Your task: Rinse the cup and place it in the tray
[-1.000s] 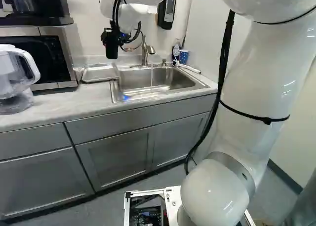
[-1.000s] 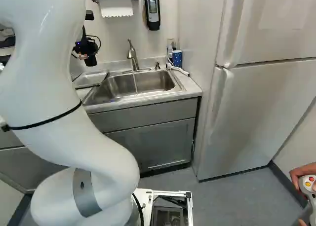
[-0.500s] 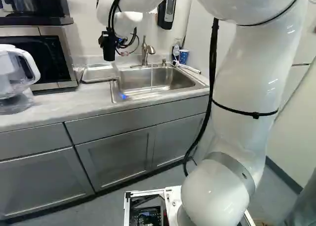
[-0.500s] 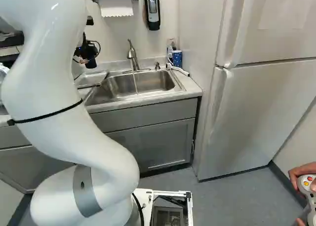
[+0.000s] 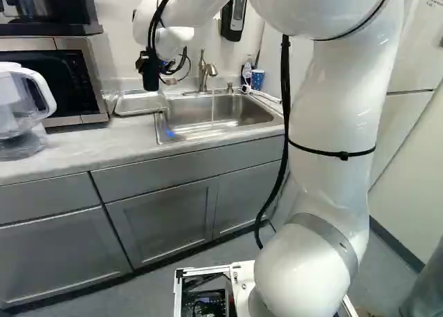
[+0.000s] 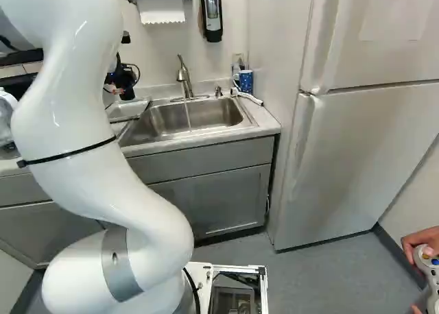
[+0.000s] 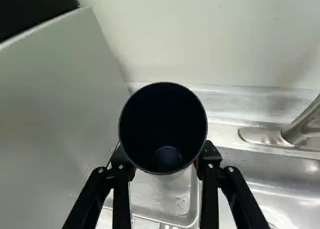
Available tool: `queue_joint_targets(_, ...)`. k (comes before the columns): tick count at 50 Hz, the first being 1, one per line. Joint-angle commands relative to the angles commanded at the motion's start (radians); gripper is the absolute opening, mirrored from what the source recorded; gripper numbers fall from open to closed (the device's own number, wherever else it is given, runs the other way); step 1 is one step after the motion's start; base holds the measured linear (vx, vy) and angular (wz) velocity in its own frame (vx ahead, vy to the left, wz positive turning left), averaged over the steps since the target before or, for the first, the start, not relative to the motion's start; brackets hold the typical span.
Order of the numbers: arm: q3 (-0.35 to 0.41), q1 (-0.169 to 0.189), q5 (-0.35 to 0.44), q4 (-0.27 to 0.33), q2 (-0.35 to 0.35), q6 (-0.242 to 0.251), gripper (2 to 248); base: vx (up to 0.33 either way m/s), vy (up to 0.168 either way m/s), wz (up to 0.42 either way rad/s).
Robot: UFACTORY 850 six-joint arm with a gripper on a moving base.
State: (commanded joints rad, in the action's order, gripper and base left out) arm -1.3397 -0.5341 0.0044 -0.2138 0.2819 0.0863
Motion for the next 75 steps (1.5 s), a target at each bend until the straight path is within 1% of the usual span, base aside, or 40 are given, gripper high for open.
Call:
queue_joint_targets(12, 0.007, 0.000, 0.000, 0.000, 0.017, 0.000, 124, 0.000, 0.000, 0.000)
queue_joint_targets(21, -0.003, 0.002, 0.000, 0.000, 0.043, 0.000, 124, 0.000, 0.000, 0.000)
queue_joint_targets(46, 0.008, 0.001, 0.000, 0.000, 0.080, 0.000, 124, 0.000, 0.000, 0.000)
queue_joint_targets(52, 0.008, 0.001, 0.000, 0.000, 0.080, 0.000, 124, 0.000, 0.000, 0.000)
queue_joint_targets(53, 0.008, 0.001, 0.000, 0.000, 0.080, 0.000, 142, 0.000, 0.000, 0.000)
queue_joint_targets(58, 0.008, 0.001, 0.000, 0.000, 0.080, 0.000, 142, 0.000, 0.000, 0.000)
queue_joint_targets(59, 0.008, 0.001, 0.000, 0.000, 0.080, 0.000, 175, 0.000, 0.000, 0.000)
queue_joint_targets(63, 0.008, 0.001, 0.000, 0.000, 0.080, 0.000, 175, 0.000, 0.000, 0.000)
queue_joint_targets(64, 0.008, 0.001, 0.000, 0.000, 0.080, 0.000, 209, 0.000, 0.000, 0.000)
queue_joint_targets(68, 0.008, 0.001, 0.000, 0.000, 0.080, 0.000, 209, 0.000, 0.000, 0.000)
queue_joint_targets(69, 0.008, 0.001, 0.000, 0.000, 0.080, 0.000, 244, 0.000, 0.000, 0.000)
queue_joint_targets(74, 0.008, 0.001, 0.000, 0.000, 0.080, 0.000, 244, 0.000, 0.000, 0.000)
queue_joint_targets(75, 0.008, 0.001, 0.000, 0.000, 0.080, 0.000, 247, 0.000, 0.000, 0.000)
